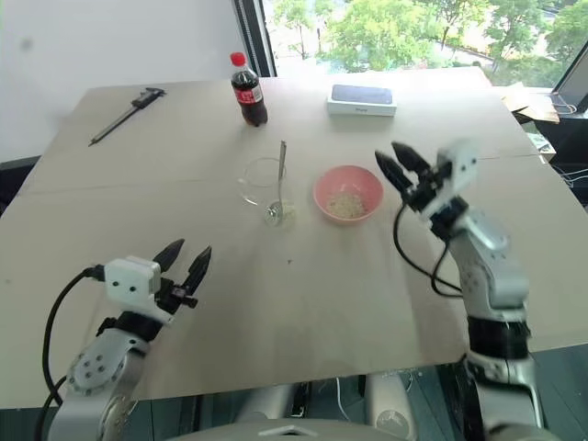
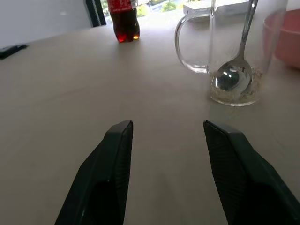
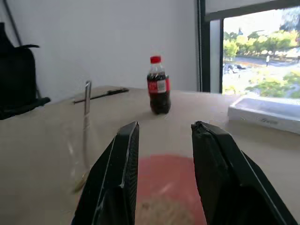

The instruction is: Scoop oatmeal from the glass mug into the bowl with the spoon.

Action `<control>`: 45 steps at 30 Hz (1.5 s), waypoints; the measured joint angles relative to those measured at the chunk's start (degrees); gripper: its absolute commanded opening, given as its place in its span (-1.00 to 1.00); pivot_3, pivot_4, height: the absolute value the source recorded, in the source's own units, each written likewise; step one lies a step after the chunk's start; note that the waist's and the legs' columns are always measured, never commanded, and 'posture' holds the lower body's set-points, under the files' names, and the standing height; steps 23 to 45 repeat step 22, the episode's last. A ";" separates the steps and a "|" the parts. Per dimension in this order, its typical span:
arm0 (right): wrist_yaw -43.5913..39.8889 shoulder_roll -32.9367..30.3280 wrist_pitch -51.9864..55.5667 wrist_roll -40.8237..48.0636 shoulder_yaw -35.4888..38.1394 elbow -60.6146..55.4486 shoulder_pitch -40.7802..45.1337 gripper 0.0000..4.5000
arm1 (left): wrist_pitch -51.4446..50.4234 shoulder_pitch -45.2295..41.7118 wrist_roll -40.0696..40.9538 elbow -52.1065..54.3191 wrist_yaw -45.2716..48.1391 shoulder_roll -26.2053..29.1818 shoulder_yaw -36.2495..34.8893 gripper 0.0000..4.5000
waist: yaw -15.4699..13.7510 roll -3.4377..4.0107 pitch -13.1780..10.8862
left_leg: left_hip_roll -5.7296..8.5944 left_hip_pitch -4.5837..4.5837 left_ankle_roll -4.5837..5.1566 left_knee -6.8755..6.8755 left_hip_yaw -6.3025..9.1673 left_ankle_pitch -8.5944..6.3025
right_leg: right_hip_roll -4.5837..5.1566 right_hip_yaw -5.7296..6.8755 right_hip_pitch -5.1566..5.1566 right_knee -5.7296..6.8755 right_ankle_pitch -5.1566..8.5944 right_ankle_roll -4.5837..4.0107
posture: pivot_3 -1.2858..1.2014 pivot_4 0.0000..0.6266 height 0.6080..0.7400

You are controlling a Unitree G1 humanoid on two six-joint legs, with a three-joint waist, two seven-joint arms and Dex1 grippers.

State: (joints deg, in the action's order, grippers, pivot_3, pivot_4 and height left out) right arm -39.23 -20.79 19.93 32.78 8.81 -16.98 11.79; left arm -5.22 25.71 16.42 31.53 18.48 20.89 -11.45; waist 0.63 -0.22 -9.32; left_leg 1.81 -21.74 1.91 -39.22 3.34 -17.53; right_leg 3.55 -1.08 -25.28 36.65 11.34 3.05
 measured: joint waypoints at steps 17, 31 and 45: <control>-12.58 -6.18 -10.08 -6.18 -2.91 7.08 -17.79 -0.20 | 5.71 10.02 -2.19 -2.95 5.54 -2.04 2.89 0.09 | 0.10 -0.08 -0.07 | -0.34 1.04 0.12 0.04 -0.11 -0.10 | -0.39 -0.01 1.24 -0.73 0.30 0.03 | 0.03 -0.52 1.00; -13.06 -6.21 -11.77 -7.62 -4.11 7.11 -17.63 -0.20 | 7.49 8.30 -3.80 -4.66 5.59 -2.21 2.98 0.09 | 0.00 -0.08 -0.07 | -0.33 1.03 0.11 0.04 -0.11 -0.10 | -0.38 -0.02 1.24 -0.74 0.17 -0.17 | 0.03 -0.52 1.00; -13.06 -6.21 -11.77 -7.62 -4.11 7.11 -17.63 -0.20 | 7.49 8.30 -3.80 -4.66 5.59 -2.21 2.98 0.09 | 0.00 -0.08 -0.07 | -0.33 1.03 0.11 0.04 -0.11 -0.10 | -0.38 -0.02 1.24 -0.74 0.17 -0.17 | 0.03 -0.52 1.00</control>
